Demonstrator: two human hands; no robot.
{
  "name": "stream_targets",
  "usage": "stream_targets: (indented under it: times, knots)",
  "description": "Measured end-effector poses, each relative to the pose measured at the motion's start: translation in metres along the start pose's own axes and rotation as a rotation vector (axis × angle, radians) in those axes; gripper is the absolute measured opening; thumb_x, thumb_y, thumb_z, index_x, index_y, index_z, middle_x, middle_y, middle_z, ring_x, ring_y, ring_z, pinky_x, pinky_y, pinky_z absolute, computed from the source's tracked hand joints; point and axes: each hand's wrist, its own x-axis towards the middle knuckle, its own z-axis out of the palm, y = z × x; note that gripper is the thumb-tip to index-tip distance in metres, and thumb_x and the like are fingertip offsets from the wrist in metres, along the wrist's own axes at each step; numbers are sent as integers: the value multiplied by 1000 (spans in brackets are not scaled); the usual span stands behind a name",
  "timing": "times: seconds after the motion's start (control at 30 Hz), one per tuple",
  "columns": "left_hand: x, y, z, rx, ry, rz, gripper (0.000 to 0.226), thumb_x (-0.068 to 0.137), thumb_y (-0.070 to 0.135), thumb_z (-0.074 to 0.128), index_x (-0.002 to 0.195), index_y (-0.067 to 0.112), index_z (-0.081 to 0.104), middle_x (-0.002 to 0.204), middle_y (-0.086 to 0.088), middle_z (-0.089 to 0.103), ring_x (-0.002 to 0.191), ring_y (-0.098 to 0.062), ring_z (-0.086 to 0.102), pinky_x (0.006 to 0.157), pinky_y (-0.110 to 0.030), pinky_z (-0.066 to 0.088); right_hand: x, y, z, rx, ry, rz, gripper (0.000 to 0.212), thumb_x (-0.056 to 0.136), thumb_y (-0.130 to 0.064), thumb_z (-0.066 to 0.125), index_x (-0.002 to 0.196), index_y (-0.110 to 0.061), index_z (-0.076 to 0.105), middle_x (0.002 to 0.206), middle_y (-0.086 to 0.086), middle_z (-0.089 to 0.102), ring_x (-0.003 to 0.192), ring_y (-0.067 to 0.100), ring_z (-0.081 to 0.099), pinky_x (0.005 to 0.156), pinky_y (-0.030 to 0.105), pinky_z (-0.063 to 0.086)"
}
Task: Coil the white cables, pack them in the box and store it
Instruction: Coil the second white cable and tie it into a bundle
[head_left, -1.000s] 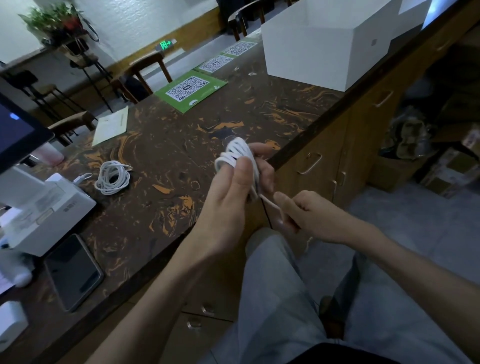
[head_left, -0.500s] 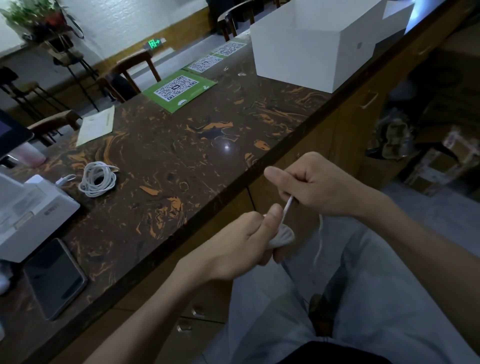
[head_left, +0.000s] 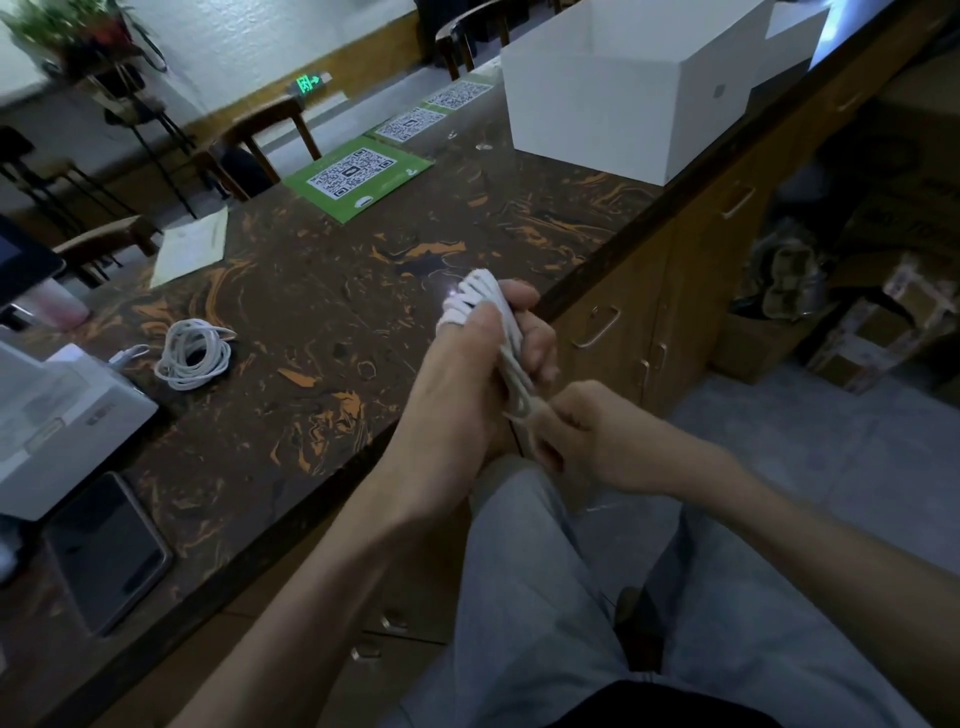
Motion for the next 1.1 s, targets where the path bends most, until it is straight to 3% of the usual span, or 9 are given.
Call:
stream_targets:
  times: [0.13, 0.23, 0.4, 0.57, 0.7, 0.83, 0.9, 0.97, 1.1]
  knots:
    - [3, -22, -20, 1007, -17, 32, 19, 96, 15, 48, 113, 8, 53, 93, 11, 49, 92, 5, 53, 82, -8, 40, -5, -14, -5, -81, -39, -20, 45, 105, -28, 40, 66, -18, 62, 55, -1, 58, 45, 11, 50, 46, 23, 42]
    - [-2, -33, -21, 1118, -93, -133, 8, 100, 15, 49, 100, 12, 56, 85, 15, 51, 82, 11, 51, 81, -11, 41, -4, -19, -16, -219, -80, -21, 44, 102, -27, 45, 63, -15, 63, 50, 1, 56, 42, 12, 49, 46, 28, 41]
    - [-10, -35, -17, 1124, -184, -188, 47, 105, 40, 24, 73, 19, 51, 70, -1, 50, 65, -8, 50, 64, -23, 40, -6, -10, -32, -181, -43, -48, 45, 100, -24, 47, 60, -15, 65, 58, 9, 61, 49, 20, 51, 50, 33, 41]
    - [-21, -27, -9, 709, -386, -223, 67, 103, 52, 26, 76, 0, 58, 67, -9, 54, 58, -23, 51, 56, -31, 42, 5, -4, -37, -51, 183, -165, 57, 107, -25, 39, 58, -7, 62, 51, 10, 55, 45, 18, 52, 52, 16, 39]
    - [-27, -30, -6, 45, -522, -235, 44, 96, 35, 55, 68, 1, 53, 56, 3, 49, 43, -8, 42, 43, -20, 35, 12, -1, -24, 197, 272, -163, 57, 107, -25, 36, 59, -7, 60, 48, 7, 49, 43, 14, 44, 51, 15, 36]
    - [-23, -35, -4, -487, -384, -165, 33, 95, 23, 61, 68, 6, 53, 46, 11, 51, 34, 0, 44, 35, -21, 31, 1, -4, 5, 444, 114, -81, 77, 100, -53, 35, 86, 18, 60, 64, 28, 52, 52, 38, 47, 50, 31, 45]
    - [-18, -33, -8, -601, -264, -170, 32, 94, 21, 62, 68, 3, 56, 40, 9, 51, 31, 0, 46, 35, -19, 32, -8, -10, 18, 536, 169, -23, 87, 98, -49, 30, 108, 36, 43, 96, 55, 51, 90, 61, 53, 83, 53, 50]
    - [-14, -32, -10, -614, -99, -196, 34, 92, 21, 62, 65, 1, 56, 35, 6, 48, 27, -2, 43, 33, -16, 34, -13, -12, 29, 589, 159, 11, 102, 87, -75, 32, 113, 22, 49, 110, 59, 41, 103, 74, 40, 90, 74, 34]
    - [-12, -33, -3, -415, 235, -244, 38, 90, 22, 62, 60, 1, 53, 32, 0, 41, 24, -8, 40, 34, -17, 41, -7, -9, 40, 639, 229, 69, 105, 71, -94, 28, 100, 1, 62, 94, 49, 51, 90, 68, 48, 80, 78, 38]
